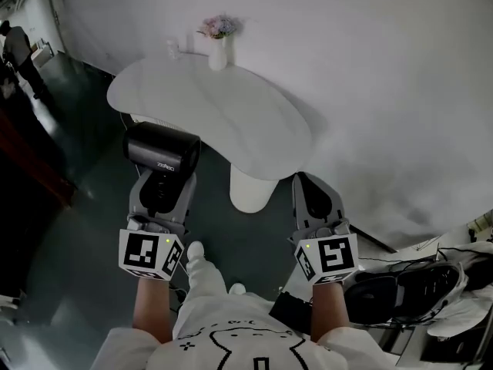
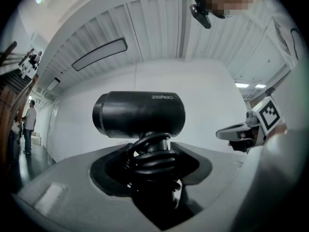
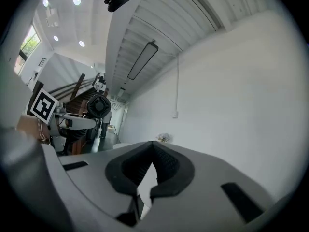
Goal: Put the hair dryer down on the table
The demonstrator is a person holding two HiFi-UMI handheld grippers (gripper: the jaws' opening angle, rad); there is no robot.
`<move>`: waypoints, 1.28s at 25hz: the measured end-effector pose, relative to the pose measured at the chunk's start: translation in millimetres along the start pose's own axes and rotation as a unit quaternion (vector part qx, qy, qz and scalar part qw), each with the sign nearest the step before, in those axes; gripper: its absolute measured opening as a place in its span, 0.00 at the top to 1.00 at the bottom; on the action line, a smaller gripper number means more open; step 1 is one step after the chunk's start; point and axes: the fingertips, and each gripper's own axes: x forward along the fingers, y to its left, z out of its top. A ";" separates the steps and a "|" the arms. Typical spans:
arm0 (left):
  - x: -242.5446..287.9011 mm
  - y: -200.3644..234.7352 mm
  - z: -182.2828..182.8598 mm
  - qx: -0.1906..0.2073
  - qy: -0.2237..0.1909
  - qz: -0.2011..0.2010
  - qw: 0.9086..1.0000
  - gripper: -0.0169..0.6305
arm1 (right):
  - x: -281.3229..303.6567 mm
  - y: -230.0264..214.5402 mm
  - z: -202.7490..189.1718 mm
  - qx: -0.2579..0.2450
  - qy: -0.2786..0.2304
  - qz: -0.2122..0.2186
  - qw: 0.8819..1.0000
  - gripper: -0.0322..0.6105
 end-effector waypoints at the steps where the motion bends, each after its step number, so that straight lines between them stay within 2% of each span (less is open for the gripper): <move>1: 6.2 4.8 1.5 -0.001 0.000 0.003 1.000 0.59 | 7.9 -2.7 0.2 0.003 0.001 0.002 1.000 0.96; 9: 81.2 64.6 -13.3 -0.010 0.009 -0.001 1.000 0.59 | 97.9 -18.1 -8.0 0.004 0.020 -0.003 1.000 0.96; 19: 169.8 137.0 -18.8 -0.012 0.031 -0.028 0.999 0.59 | 201.3 -29.7 -1.8 0.024 0.040 -0.022 0.999 0.96; 28: 263.2 216.8 -59.6 -0.027 0.055 -0.058 0.996 0.59 | 314.8 -26.7 -24.3 0.025 0.071 -0.038 0.996 0.96; 32: 274.2 231.4 -73.3 -0.033 0.067 -0.072 0.995 0.59 | 329.0 -16.4 -34.0 0.029 0.087 -0.045 0.995 0.96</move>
